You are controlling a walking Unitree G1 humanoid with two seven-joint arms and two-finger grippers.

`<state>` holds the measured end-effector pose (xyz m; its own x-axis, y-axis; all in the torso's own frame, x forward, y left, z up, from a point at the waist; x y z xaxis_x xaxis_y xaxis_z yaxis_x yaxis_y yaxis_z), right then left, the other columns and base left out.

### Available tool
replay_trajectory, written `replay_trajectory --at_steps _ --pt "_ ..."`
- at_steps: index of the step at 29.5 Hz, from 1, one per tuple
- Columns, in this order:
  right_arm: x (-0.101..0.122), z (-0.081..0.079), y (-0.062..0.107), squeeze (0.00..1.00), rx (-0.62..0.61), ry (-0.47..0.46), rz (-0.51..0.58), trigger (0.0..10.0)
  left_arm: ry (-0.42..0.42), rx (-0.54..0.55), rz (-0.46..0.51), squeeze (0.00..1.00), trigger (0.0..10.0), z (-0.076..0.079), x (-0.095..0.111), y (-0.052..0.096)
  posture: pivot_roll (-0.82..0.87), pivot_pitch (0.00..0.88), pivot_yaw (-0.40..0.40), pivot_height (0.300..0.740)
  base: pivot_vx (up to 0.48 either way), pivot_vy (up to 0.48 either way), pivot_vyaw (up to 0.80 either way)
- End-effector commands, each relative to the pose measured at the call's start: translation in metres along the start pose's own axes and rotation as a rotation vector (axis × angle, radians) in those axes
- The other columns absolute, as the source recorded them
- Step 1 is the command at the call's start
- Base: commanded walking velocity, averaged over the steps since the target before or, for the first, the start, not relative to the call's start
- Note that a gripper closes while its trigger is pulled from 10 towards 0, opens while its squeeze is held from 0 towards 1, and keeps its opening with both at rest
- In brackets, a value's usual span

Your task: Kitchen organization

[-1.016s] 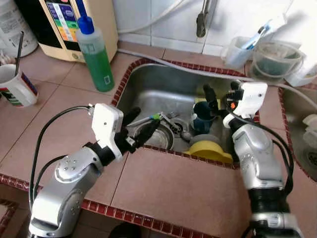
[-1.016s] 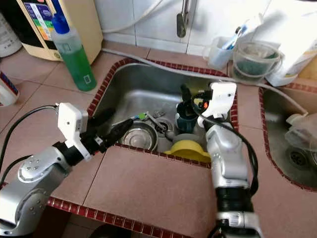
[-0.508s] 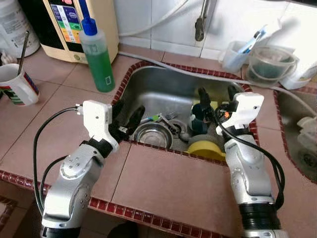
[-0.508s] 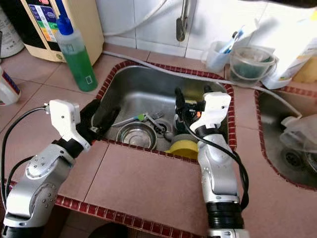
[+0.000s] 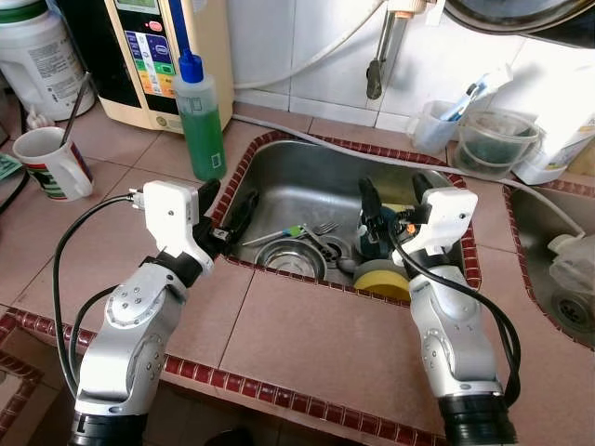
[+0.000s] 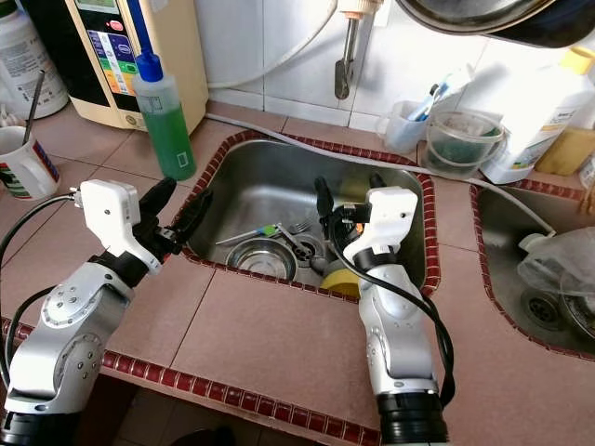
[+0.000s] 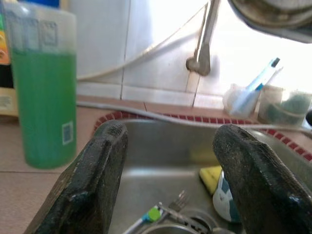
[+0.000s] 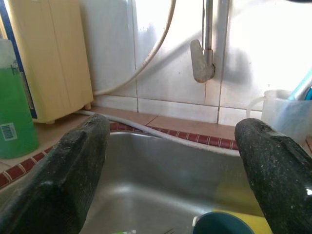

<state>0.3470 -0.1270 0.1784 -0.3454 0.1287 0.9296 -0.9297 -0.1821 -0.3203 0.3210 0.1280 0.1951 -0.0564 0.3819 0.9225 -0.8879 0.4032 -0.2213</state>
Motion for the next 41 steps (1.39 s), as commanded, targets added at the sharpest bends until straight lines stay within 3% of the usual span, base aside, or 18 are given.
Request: replay_trajectory --at_steps 1,9,16,26,41 --pt "0.012 0.0 0.001 0.0 -0.003 0.023 0.053 10.0 -0.009 0.003 0.001 0.0 10.0 -0.003 -0.003 0.003 -0.03 0.072 -0.02 0.74 0.0 0.0 0.0" --pt "0.013 -0.003 0.015 0.0 -0.018 0.028 0.068 10.0 0.015 0.004 0.025 0.0 10.0 0.005 -0.015 0.013 -0.04 0.075 -0.008 0.74 0.0 0.0 0.0" --pt "0.007 -0.008 0.02 0.0 -0.028 0.016 0.05 10.0 0.015 0.033 0.021 0.0 10.0 -0.001 -0.024 0.018 -0.06 0.051 0.009 0.74 0.0 0.0 0.0" --pt "0.014 -0.016 0.009 0.0 -0.031 0.0 0.081 10.0 0.006 0.036 0.082 0.0 10.0 -0.01 -0.013 0.002 -0.1 0.001 0.02 0.74 0.0 0.0 0.0" --pt "0.008 -0.02 0.017 0.0 -0.023 0.003 0.059 10.0 0.013 0.045 0.082 0.0 10.0 -0.012 -0.018 0.002 -0.11 0.041 0.026 0.74 0.0 0.0 0.0"
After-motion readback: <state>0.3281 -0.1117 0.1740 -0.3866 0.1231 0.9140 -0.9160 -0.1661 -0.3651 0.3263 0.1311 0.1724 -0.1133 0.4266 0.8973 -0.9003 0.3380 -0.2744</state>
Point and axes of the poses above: a point about 5 cm out from each wrist's last joint towards the gripper, its own y axis pointing back from the gripper into the wrist, its own x axis along the axis of the wrist's last joint, z = x × y, the point moved 4 cm from there along -y, pointing out of the wrist towards the gripper, and after that the axes turned 15 degrees about y, right-handed, at the moved point
